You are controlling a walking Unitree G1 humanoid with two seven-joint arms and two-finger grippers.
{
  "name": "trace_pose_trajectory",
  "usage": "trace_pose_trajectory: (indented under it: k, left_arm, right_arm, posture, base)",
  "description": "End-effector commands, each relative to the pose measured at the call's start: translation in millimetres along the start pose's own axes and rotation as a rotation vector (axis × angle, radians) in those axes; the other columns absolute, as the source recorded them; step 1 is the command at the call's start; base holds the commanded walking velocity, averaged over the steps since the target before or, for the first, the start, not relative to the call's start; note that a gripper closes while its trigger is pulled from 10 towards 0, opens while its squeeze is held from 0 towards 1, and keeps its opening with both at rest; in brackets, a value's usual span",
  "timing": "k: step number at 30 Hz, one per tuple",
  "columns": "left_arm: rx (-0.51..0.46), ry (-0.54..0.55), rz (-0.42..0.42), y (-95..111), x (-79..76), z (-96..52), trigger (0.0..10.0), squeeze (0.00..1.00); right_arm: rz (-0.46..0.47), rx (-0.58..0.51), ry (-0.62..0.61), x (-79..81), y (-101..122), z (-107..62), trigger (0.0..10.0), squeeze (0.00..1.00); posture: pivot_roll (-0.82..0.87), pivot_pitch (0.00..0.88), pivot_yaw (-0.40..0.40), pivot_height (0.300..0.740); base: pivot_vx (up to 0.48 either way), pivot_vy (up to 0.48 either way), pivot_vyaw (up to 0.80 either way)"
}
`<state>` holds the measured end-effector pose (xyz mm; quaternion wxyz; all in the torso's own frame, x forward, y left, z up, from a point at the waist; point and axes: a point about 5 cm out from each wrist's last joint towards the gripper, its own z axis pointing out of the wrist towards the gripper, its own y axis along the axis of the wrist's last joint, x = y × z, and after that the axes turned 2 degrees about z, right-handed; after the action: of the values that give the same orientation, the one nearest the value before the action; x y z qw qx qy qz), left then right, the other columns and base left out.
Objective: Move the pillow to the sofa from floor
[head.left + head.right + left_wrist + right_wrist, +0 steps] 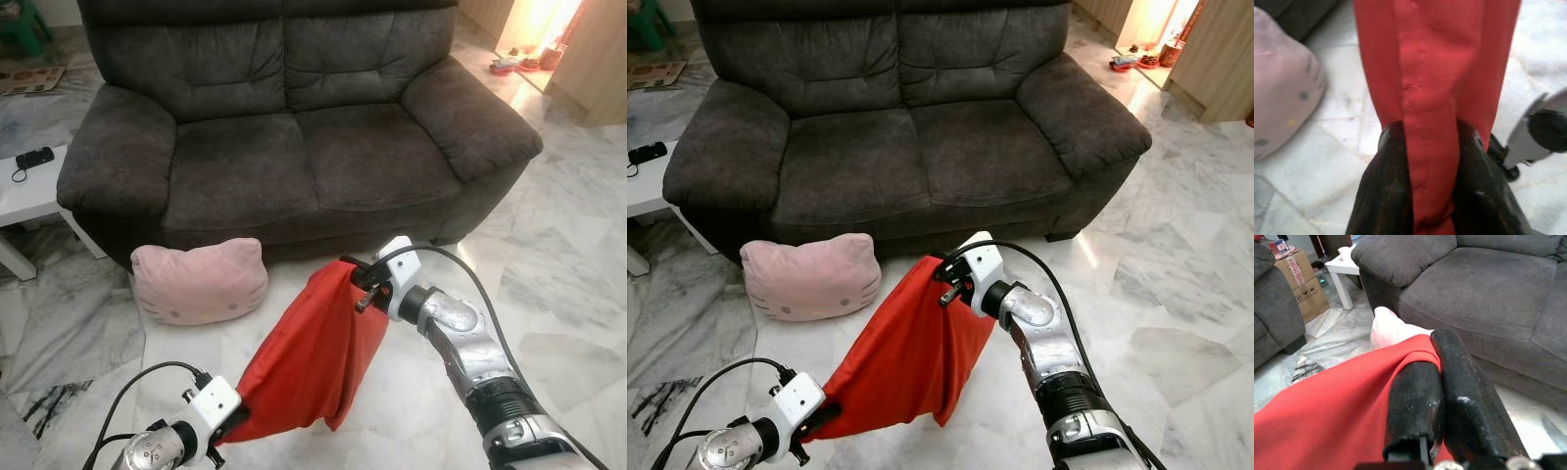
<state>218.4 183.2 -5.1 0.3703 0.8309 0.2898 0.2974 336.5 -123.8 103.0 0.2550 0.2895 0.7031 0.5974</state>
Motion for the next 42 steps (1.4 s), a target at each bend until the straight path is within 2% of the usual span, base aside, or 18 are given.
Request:
trace_pose_trajectory:
  k: [1, 4, 6, 7, 8, 13, 16, 18, 19, 20, 23, 28, 32, 35, 42]
  left_arm:
    - [0.002, 0.102, 0.016, 2, 15.6, -3.7, 0.0, 0.00]
    - [-0.043, 0.311, 0.021, 13, 39.5, -6.2, 0.0, 0.00]
    - [-0.069, 0.460, -0.008, 22, 56.9, -9.2, 0.0, 0.00]
    - [-0.069, 0.460, -0.008, 22, 56.9, -9.2, 0.0, 0.00]
    - [-0.109, 0.544, -0.049, 30, 66.6, -11.9, 10.0, 0.00]
    - [-0.253, 0.665, -0.124, 52, 78.8, -17.7, 10.0, 0.00]
    - [-0.386, 0.714, -0.175, 77, 79.4, -19.5, 10.0, 0.00]
    - [-0.409, 0.721, -0.175, 82, 79.1, -19.8, 10.0, 0.00]
    - [-0.487, 0.753, -0.205, 97, 78.8, -22.4, 10.0, 0.00]
    - [-0.487, 0.753, -0.205, 97, 78.8, -22.4, 10.0, 0.00]
    - [-0.557, 0.767, -0.202, 115, 76.8, -25.6, 10.0, 0.00]
    - [-0.661, 0.784, -0.218, 147, 73.5, -28.4, 10.0, 0.00]
    - [-0.693, 0.761, -0.205, 160, 68.1, -25.2, 10.0, 0.00]
    - [-0.702, 0.761, -0.219, 163, 66.7, -24.6, 10.0, 0.00]
    - [-0.675, 0.775, -0.219, 160, 69.2, -26.7, 10.0, 0.00]
  right_arm:
    - [-0.062, -0.116, -0.003, -3.1, 28, 3.3, 10.0, 0.00]
    - [-0.062, -0.106, -0.015, -2.4, 23, 1.4, 10.0, 0.00]
    - [-0.068, -0.090, -0.041, -2.6, 18, -0.6, 10.0, 0.00]
    - [-0.068, -0.090, -0.041, -2.6, 18, -0.6, 10.0, 0.00]
    - [-0.072, -0.078, -0.071, -3.1, 14, -2.4, 10.0, 0.00]
    - [-0.070, -0.051, -0.167, -5.2, 4, -8.2, 10.0, 0.00]
    - [-0.031, -0.071, -0.292, -9.0, 2, -15.5, 10.0, 0.00]
    - [-0.015, -0.081, -0.319, -10.1, 3, -16.6, 10.0, 0.00]
    - [-0.001, -0.115, -0.393, -11.6, 9, -20.6, 10.0, 0.00]
    - [-0.001, -0.115, -0.393, -11.6, 9, -20.6, 10.0, 0.00]
    - [0.027, -0.176, -0.469, -10.2, 18, -24.6, 10.0, 0.00]
    - [0.027, -0.262, -0.455, 7.2, 39, -23.8, 10.0, 0.00]
    - [0.050, -0.302, -0.443, 16.9, 51, -21.9, 10.0, 0.00]
    - [0.059, -0.294, -0.441, 21.8, 49, -22.0, 10.0, 0.00]
    - [0.073, -0.254, -0.470, 19.3, 43, -28.5, 10.0, 0.00]
  posture:
    - [0.03, 0.102, -0.034, 0.740]
    - [0.03, 0.098, -0.033, 0.740]
    - [0.03, 0.094, -0.035, 0.740]
    - [0.03, 0.094, -0.035, 0.740]
    - [0.03, 0.088, -0.036, 0.740]
    - [0.02, 0.083, -0.038, 0.740]
    - [0.02, 0.077, -0.040, 0.740]
    - [0.02, 0.077, -0.040, 0.740]
    - [0.02, 0.071, -0.046, 0.740]
    - [0.02, 0.071, -0.046, 0.740]
    - [0.02, 0.068, -0.047, 0.740]
    - [0.02, 0.066, -0.047, 0.740]
    - [0.01, 0.070, -0.045, 0.740]
    - [0.01, 0.072, -0.042, 0.740]
    - [0.02, 0.075, -0.037, 0.740]
  base:
    - [0.000, 0.000, 0.00]
    - [0.000, 0.000, 0.00]
    - [0.000, 0.000, 0.00]
    - [0.000, 0.000, 0.00]
    - [0.000, 0.000, 0.00]
    - [0.000, 0.000, 0.00]
    - [0.000, 0.000, 0.00]
    - [0.000, 0.000, 0.00]
    - [0.000, 0.000, 0.00]
    - [0.000, 0.000, 0.00]
    - [0.000, 0.000, 0.00]
    - [0.000, 0.000, 0.00]
    - [0.000, 0.000, 0.00]
    - [0.000, 0.000, 0.00]
    - [0.000, 0.000, 0.00]
